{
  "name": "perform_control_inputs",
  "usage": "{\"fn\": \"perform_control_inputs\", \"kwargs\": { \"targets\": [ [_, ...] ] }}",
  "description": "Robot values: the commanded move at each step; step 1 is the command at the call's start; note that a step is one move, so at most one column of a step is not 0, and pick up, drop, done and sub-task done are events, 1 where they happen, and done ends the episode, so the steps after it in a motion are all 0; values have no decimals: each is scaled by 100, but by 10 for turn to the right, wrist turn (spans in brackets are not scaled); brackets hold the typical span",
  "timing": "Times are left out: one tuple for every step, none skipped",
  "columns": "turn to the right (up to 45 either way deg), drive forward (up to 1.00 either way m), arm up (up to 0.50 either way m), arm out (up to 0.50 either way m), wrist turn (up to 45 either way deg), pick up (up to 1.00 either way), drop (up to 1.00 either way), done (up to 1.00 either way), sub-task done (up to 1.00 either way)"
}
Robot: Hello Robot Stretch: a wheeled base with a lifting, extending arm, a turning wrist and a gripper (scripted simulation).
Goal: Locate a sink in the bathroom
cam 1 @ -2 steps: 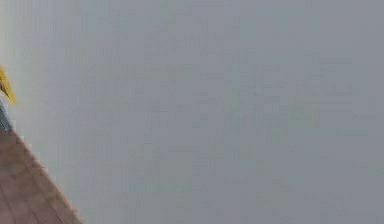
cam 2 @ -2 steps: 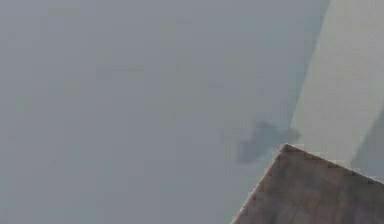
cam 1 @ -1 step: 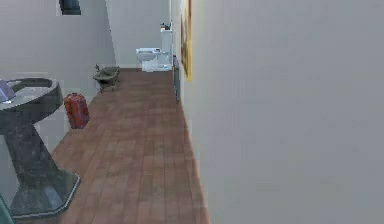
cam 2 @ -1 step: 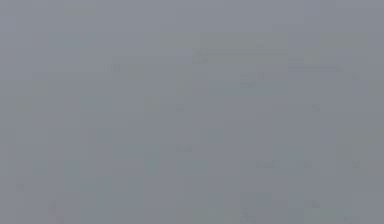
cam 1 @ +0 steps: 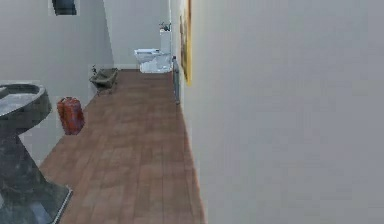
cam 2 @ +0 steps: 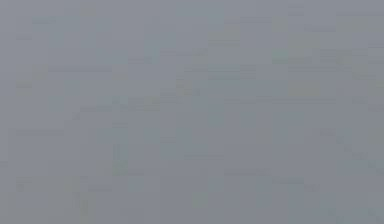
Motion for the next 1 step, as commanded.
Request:
{"fn": "perform_control_inputs", "kwargs": {
  "targets": [
    [-450,0,0,0,0,0,0,0,0]
  ]
}}
